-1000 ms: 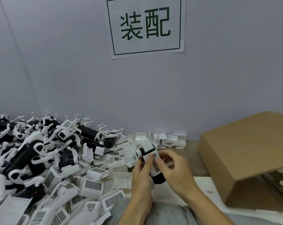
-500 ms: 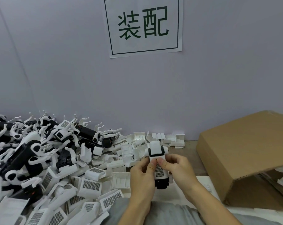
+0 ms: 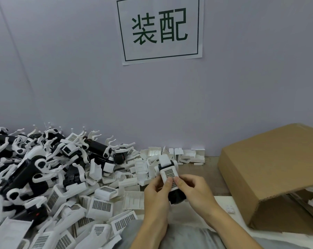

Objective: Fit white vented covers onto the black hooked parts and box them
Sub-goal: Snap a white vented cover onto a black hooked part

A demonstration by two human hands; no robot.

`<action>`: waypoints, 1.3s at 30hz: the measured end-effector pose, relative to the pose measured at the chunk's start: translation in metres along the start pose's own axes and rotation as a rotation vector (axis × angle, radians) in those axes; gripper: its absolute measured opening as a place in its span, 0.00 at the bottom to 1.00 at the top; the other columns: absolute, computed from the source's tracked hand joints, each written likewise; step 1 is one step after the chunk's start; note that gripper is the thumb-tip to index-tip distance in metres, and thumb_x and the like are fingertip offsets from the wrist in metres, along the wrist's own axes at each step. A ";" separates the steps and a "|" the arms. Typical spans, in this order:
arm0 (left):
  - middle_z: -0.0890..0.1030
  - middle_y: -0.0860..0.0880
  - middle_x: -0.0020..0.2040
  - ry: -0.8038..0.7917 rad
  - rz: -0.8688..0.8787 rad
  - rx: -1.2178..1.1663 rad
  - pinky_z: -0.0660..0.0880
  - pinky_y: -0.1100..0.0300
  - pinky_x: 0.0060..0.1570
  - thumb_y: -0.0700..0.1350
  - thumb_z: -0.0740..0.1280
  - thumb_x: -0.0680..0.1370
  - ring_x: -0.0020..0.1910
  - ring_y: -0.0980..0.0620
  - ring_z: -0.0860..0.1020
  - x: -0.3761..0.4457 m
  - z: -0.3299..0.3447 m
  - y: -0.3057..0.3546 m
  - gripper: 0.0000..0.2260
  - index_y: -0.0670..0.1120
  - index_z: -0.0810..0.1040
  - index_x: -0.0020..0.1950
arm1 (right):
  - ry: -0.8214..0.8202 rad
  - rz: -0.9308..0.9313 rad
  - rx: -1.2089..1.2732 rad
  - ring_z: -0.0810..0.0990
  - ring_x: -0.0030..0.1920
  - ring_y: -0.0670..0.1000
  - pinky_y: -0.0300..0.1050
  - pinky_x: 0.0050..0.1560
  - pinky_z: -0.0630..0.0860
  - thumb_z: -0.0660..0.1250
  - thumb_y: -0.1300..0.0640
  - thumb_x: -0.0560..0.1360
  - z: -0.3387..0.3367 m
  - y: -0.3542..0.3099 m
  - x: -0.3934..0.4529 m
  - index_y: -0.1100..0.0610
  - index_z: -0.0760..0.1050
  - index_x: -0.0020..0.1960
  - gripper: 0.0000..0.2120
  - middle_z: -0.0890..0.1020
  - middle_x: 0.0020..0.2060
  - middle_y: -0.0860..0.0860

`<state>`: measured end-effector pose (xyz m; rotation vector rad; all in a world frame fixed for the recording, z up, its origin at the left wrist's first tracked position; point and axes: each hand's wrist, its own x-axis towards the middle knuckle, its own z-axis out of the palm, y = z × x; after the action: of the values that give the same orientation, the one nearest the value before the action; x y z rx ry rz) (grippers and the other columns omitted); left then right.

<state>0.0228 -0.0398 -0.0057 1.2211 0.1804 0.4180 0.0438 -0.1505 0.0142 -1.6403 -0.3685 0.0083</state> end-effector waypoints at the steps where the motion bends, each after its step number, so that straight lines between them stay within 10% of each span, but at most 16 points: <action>1: 0.87 0.46 0.47 0.006 0.026 0.046 0.82 0.51 0.51 0.37 0.68 0.80 0.51 0.45 0.85 0.000 0.000 -0.001 0.07 0.45 0.85 0.52 | 0.009 -0.005 -0.025 0.85 0.48 0.45 0.44 0.53 0.81 0.67 0.56 0.80 -0.001 0.000 0.000 0.50 0.84 0.51 0.08 0.87 0.44 0.46; 5: 0.87 0.52 0.45 0.046 0.072 0.114 0.79 0.64 0.40 0.34 0.68 0.79 0.48 0.52 0.85 -0.001 0.001 0.001 0.11 0.50 0.83 0.50 | 0.040 -0.031 -0.090 0.84 0.46 0.39 0.31 0.46 0.78 0.68 0.60 0.79 -0.001 0.001 0.002 0.44 0.81 0.46 0.11 0.86 0.41 0.40; 15: 0.87 0.53 0.48 -0.090 0.076 0.136 0.80 0.63 0.46 0.36 0.75 0.74 0.50 0.55 0.85 -0.001 -0.002 -0.002 0.12 0.51 0.84 0.53 | 0.065 -0.024 0.050 0.86 0.41 0.49 0.40 0.37 0.80 0.62 0.59 0.83 -0.001 0.002 0.004 0.55 0.84 0.50 0.12 0.87 0.40 0.51; 27: 0.87 0.43 0.45 0.154 0.019 -0.080 0.81 0.50 0.51 0.49 0.81 0.58 0.47 0.45 0.86 0.003 -0.002 0.003 0.30 0.37 0.78 0.53 | 0.049 -0.223 -0.168 0.81 0.54 0.42 0.33 0.52 0.76 0.69 0.57 0.78 0.002 0.006 0.002 0.48 0.79 0.57 0.10 0.83 0.51 0.43; 32: 0.86 0.41 0.46 0.075 -0.019 -0.189 0.82 0.54 0.44 0.49 0.73 0.73 0.43 0.46 0.85 -0.001 -0.001 0.007 0.14 0.37 0.83 0.49 | 0.050 -0.306 -0.290 0.79 0.54 0.37 0.30 0.50 0.75 0.74 0.50 0.73 0.003 0.006 0.000 0.37 0.76 0.56 0.15 0.80 0.51 0.37; 39: 0.84 0.46 0.45 0.283 0.158 0.016 0.77 0.57 0.46 0.48 0.73 0.77 0.47 0.48 0.81 -0.003 -0.003 0.012 0.08 0.44 0.81 0.48 | 0.170 0.119 0.164 0.73 0.33 0.50 0.45 0.33 0.68 0.60 0.49 0.77 -0.023 0.004 0.008 0.57 0.79 0.41 0.15 0.79 0.32 0.49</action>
<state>0.0167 -0.0349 0.0039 1.1923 0.3310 0.7282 0.0569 -0.1708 0.0141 -1.4862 -0.1361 -0.0106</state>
